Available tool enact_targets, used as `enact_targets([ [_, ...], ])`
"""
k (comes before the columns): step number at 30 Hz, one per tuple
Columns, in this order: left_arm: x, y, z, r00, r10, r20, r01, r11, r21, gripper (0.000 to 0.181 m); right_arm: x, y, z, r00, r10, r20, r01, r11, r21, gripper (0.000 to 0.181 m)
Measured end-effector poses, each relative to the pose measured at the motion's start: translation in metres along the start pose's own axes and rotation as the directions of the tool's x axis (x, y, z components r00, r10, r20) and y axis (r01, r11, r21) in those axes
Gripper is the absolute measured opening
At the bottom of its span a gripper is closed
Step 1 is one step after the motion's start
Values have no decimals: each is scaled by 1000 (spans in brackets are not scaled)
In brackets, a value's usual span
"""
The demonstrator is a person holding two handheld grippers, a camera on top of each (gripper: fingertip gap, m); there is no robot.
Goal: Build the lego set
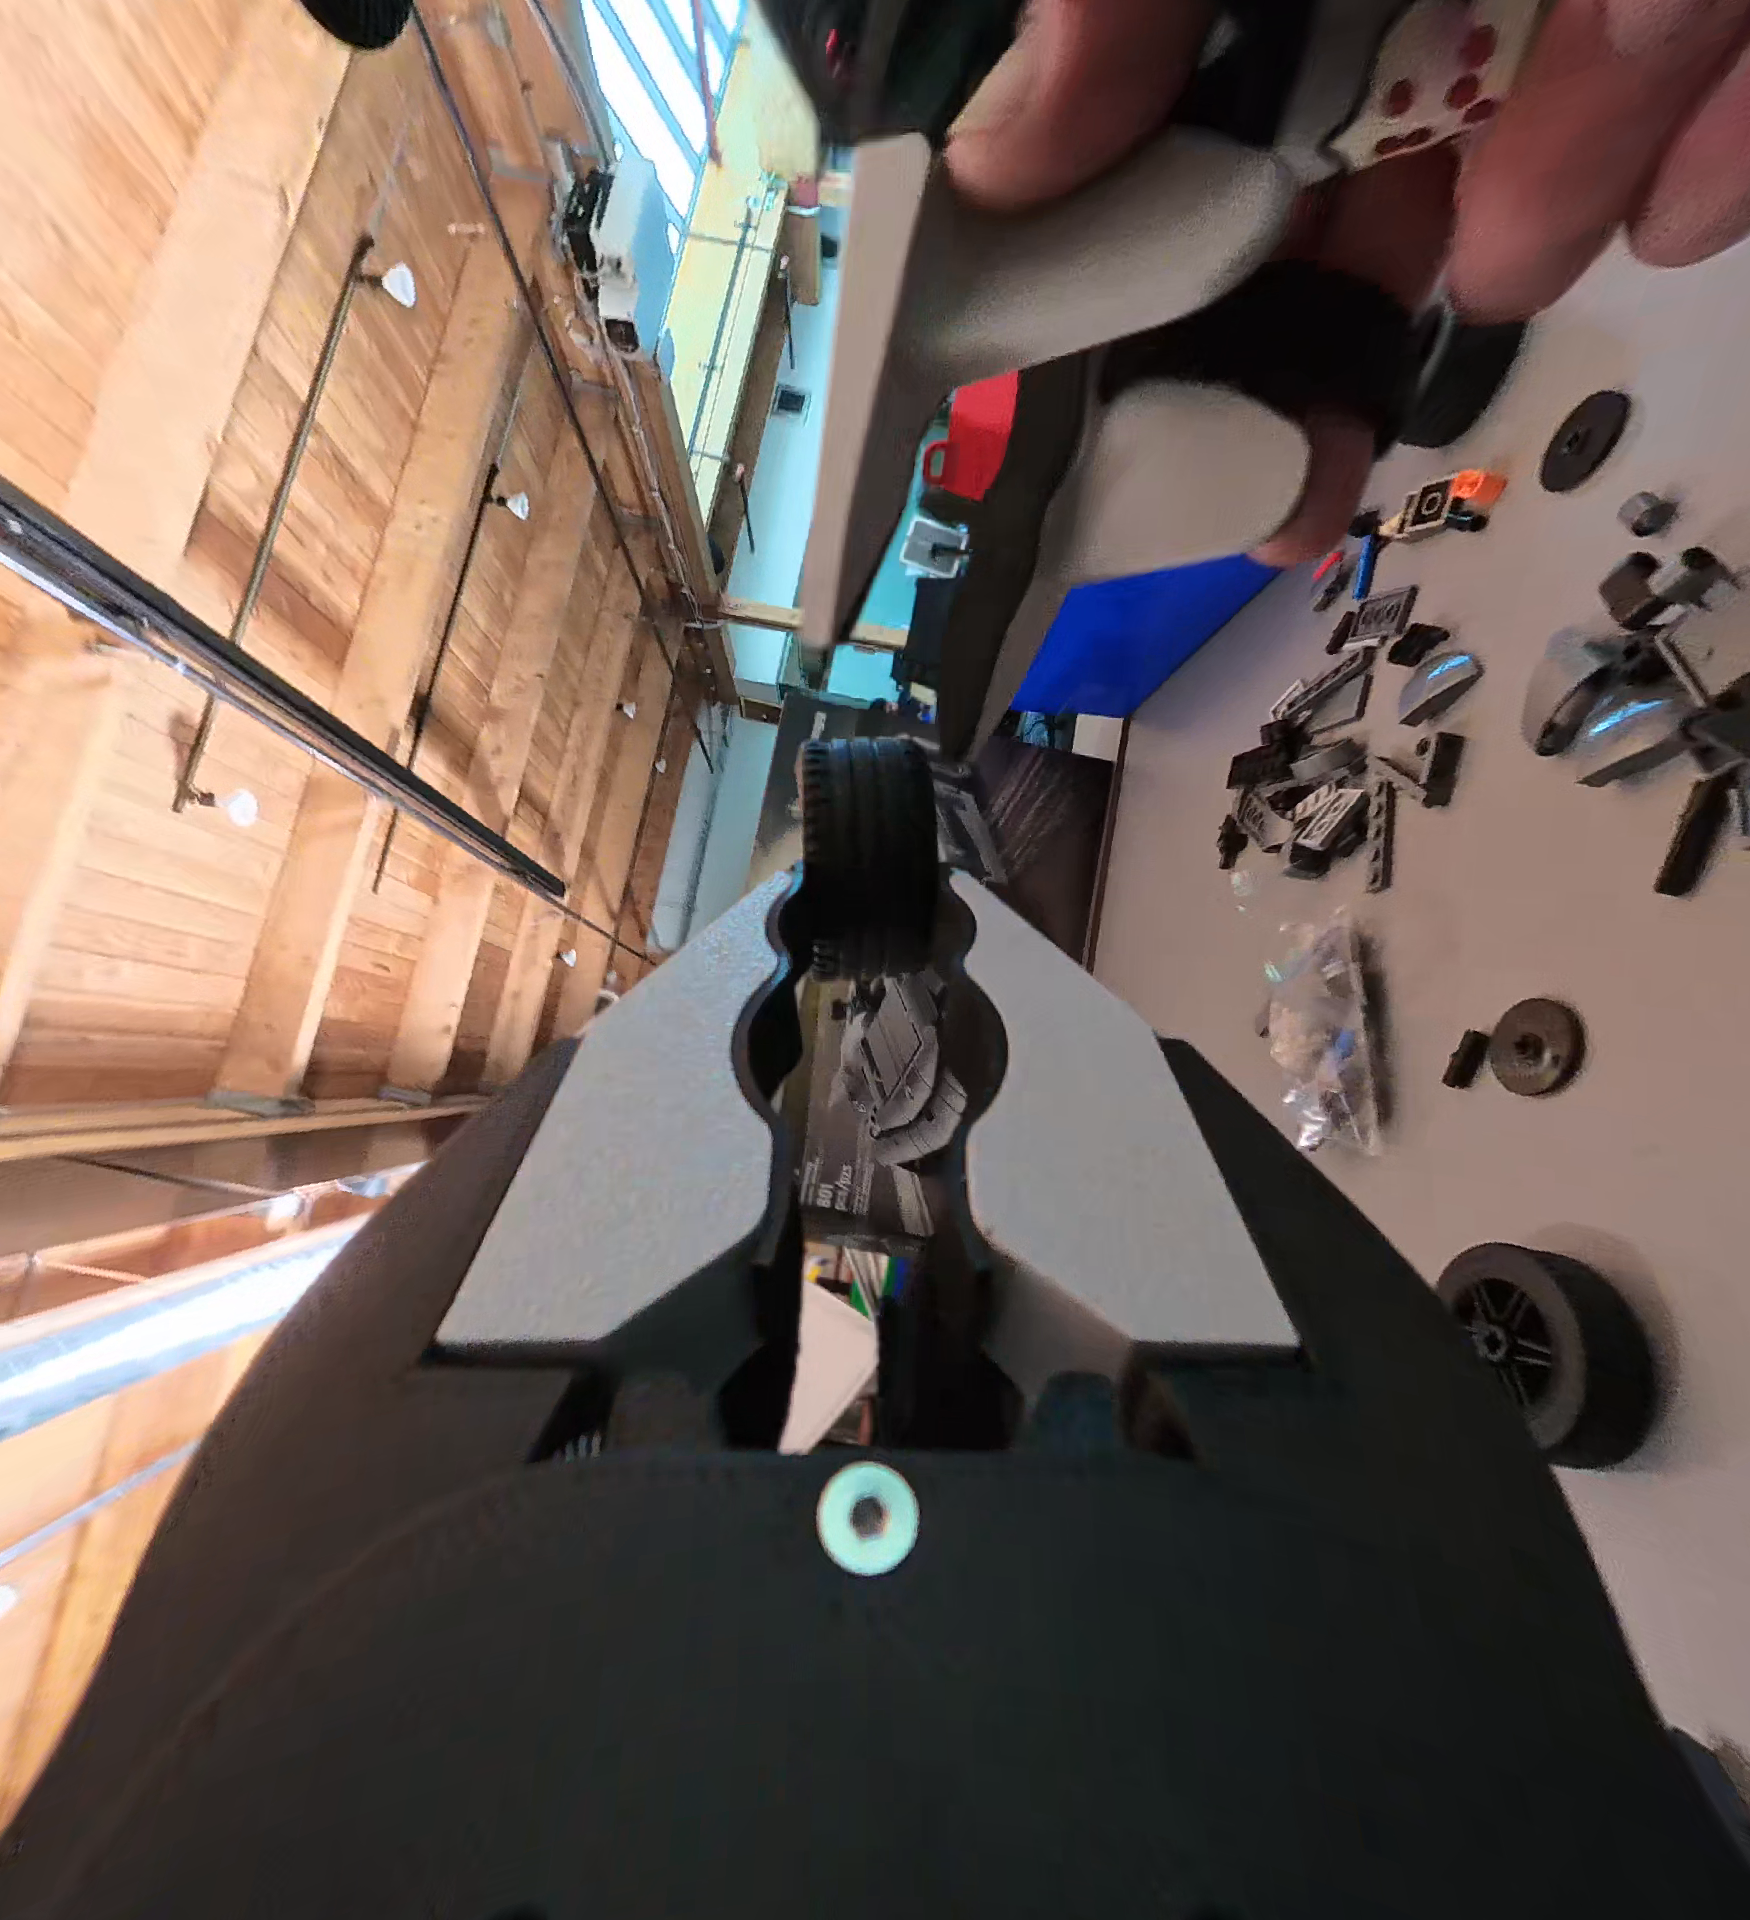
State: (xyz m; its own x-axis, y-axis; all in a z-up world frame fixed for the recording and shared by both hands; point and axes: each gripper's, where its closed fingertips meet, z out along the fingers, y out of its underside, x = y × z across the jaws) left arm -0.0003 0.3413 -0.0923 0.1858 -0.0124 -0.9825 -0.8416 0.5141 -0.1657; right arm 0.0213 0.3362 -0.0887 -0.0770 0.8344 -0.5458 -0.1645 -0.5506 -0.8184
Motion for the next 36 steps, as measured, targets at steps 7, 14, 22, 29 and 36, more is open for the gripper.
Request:
enact_targets([
  [7,20,-13,4,993,117,-7,-117,993,18,20,8,14,5,997,74,-10,-74,997,-18,39],
  [14,25,-17,4,996,82,-44,-80,996,45,24,9,9,0,1000,14,9,-14,999,33,23],
  [22,27,-22,2,995,16,-101,-8,997,79,18,10,5,0,998,-57,-16,57,998,30,21],
  [29,18,-26,-4,985,-102,-137,121,983,137,21,9,-1,-4,992,-121,-40,123,991,58,19],
  [36,-25,-17,-12,793,-553,-256,601,780,176,46,-6,-5,-9,954,-295,-45,297,954,32,20],
])
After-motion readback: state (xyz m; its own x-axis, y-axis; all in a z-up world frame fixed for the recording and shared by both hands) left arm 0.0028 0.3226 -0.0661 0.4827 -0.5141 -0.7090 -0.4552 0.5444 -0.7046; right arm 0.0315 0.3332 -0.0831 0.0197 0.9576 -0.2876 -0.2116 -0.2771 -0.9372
